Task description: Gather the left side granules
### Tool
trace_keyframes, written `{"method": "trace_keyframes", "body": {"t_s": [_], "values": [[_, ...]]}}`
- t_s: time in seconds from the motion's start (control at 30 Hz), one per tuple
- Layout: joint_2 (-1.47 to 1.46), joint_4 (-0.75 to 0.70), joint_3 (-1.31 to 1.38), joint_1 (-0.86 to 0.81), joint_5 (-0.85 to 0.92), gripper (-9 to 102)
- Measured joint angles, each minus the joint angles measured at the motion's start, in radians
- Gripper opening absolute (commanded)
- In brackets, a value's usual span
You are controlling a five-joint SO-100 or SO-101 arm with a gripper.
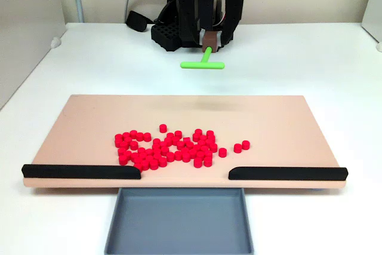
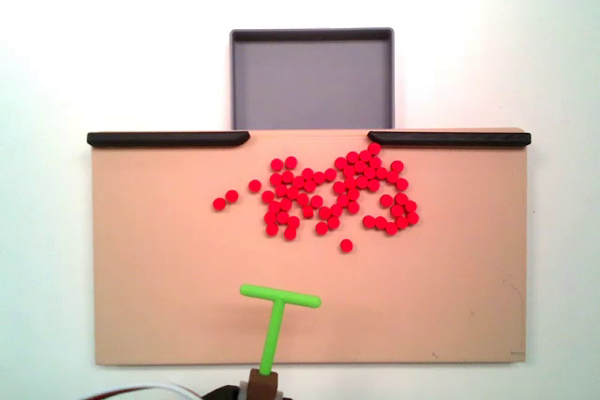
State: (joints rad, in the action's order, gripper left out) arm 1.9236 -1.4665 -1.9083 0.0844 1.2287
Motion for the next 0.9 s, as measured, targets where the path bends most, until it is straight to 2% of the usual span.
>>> {"method": "trace_keyframes", "body": {"t_s": [0.5,0.9], "values": [[-0.098,0.000,0.074,0.117,-0.485,0],[-0.318,-0.005,0.272,0.175,-0.726,0]]}}
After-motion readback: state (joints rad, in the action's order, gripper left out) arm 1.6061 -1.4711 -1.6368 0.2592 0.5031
